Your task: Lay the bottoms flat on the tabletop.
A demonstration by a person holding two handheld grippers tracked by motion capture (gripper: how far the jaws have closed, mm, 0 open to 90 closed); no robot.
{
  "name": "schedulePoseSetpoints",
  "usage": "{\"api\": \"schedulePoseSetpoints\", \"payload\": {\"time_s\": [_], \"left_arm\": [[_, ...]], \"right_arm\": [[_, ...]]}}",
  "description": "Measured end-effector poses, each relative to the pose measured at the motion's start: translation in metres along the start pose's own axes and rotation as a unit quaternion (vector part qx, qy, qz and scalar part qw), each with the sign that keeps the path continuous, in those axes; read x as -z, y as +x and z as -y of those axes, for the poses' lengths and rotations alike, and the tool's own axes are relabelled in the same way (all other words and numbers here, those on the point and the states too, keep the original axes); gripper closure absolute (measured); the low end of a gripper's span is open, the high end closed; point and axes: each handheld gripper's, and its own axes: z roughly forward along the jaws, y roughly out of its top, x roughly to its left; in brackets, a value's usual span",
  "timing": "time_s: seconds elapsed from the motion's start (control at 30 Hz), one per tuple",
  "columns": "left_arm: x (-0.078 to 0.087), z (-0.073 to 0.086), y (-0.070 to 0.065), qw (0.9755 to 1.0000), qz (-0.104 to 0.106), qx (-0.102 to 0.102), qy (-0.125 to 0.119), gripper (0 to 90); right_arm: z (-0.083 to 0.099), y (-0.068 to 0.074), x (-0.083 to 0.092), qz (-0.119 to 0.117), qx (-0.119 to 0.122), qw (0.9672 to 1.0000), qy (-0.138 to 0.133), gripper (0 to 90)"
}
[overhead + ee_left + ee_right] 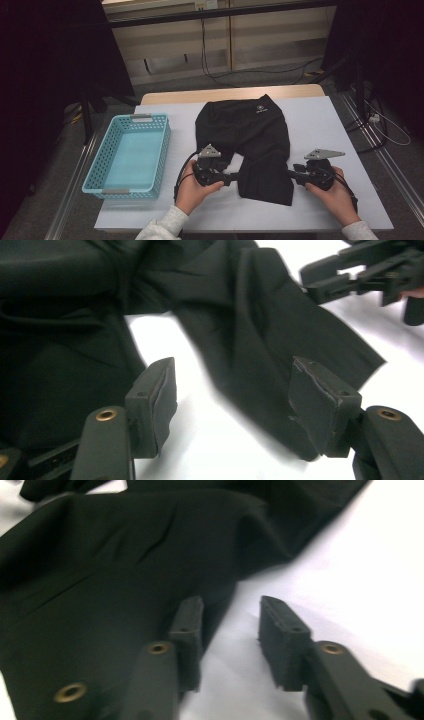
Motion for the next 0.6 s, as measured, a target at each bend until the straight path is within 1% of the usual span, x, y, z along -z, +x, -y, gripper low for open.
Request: {"api": "schedulePoseSetpoints", "payload": {"time_s": [0.03,0.07,0.1,0.13,0.17,0.2,0.27,0.3,0.33,0.37,0.47,0.53,0.6], "left_arm": [[-0.001,0.0,0.001,1.0,0.0,0.001,0.002,35.5],[-0.001,0.0,0.002,1.0,-0.001,0.001,0.002,35.5],[-0.002,0.0,0.003,1.0,-0.003,0.001,0.001,35.3],[-0.002,0.0,0.003,1.0,-0.005,0.001,0.001,34.7],[-0.001,0.0,0.004,1.0,-0.006,0.001,0.0,34.3],[-0.001,0.0,0.006,0.9999,-0.011,0.0,-0.004,33.7],[-0.001,0.001,0.008,0.9998,-0.02,-0.007,-0.004,32.0],[-0.001,0.002,0.009,0.9997,-0.023,-0.007,-0.001,31.8],[-0.001,0.003,0.01,0.9998,-0.021,-0.001,0.0,31.6],[-0.001,0.004,0.011,0.9998,-0.022,0.0,0.001,31.5],[0.0,0.004,0.011,0.9998,-0.021,-0.002,0.002,31.5],[0.002,0.004,0.012,0.9998,-0.022,-0.004,0.002,31.3],[0.003,0.004,0.012,0.9997,-0.022,-0.005,0.004,31.1]], "right_arm": [[0.0,0.003,-0.001,0.004,0.006,0.9999,0.007,65.0],[-0.001,0.005,-0.002,0.008,0.017,0.9998,0.006,66.2],[-0.001,0.007,-0.003,0.004,0.021,0.9998,0.006,68.2],[-0.001,0.008,-0.004,0.004,0.027,0.9996,0.007,73.2],[-0.001,0.009,-0.004,0.002,0.032,0.9995,0.008,80.7],[-0.001,0.01,-0.004,-0.01,0.031,0.9994,0.01,85.6],[-0.001,0.01,-0.003,-0.016,0.036,0.9991,0.013,89.9],[-0.002,0.01,-0.002,-0.019,0.036,0.999,0.016,90.0],[-0.002,0.009,0.001,-0.021,0.036,0.999,0.015,90.0],[-0.002,0.008,0.003,-0.022,0.034,0.9991,0.011,90.0],[0.001,0.005,0.013,-0.025,0.029,0.9992,0.01,90.0],[0.004,0.003,0.022,-0.023,0.032,0.9992,0.009,90.0],[0.01,-0.001,0.03,-0.019,0.026,0.9994,0.013,90.0]]}}
